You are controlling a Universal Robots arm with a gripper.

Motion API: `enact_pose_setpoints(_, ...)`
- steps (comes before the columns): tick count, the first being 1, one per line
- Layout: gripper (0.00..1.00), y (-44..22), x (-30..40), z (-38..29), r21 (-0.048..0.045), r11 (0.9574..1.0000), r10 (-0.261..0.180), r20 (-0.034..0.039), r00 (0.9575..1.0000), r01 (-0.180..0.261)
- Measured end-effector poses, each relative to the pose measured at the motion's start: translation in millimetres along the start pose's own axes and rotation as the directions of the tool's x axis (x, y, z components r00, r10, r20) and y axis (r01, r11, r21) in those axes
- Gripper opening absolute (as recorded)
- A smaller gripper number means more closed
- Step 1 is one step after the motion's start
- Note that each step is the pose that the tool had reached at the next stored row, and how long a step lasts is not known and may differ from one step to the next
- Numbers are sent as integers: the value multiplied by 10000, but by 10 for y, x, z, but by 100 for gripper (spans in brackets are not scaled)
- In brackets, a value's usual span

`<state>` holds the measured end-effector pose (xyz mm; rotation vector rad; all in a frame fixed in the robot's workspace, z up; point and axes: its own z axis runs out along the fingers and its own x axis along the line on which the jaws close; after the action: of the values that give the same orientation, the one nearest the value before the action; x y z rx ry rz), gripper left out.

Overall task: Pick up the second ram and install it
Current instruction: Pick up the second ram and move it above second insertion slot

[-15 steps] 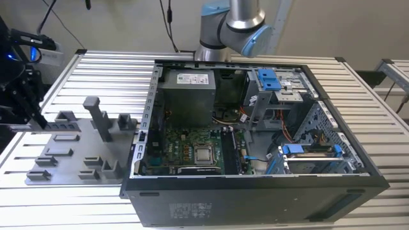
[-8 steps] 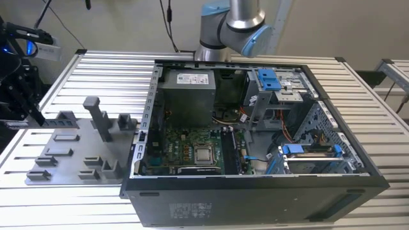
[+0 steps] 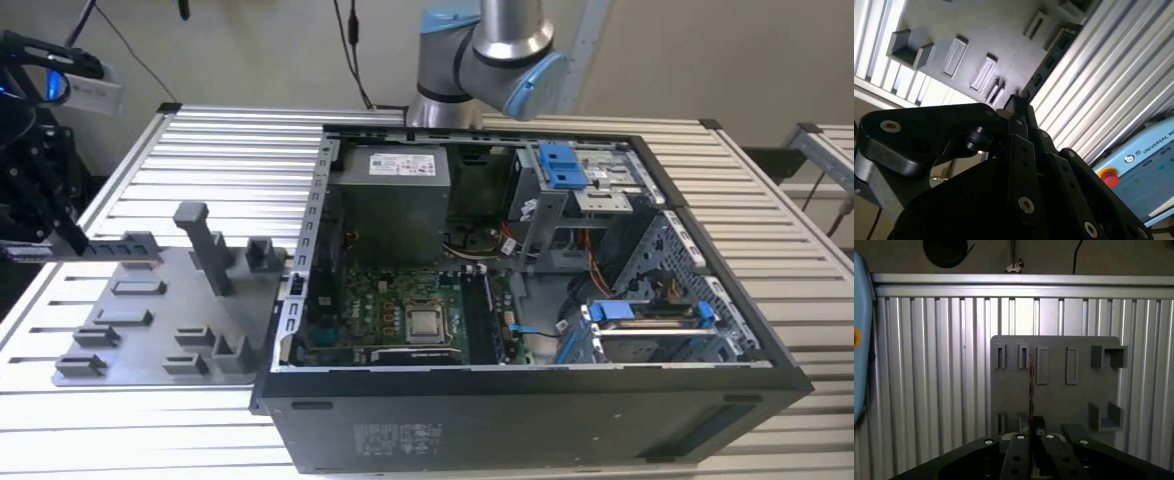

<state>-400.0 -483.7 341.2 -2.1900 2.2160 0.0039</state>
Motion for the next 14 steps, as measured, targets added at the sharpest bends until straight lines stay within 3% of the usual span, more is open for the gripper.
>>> enact_pose_setpoints(11, 14, -2, -2, -38, 14, 10000, 0, -1, 10000, 0)
enact_pose_setpoints(14, 14, -39, -2, -36, 15, 10000, 0, 0, 10000, 0)
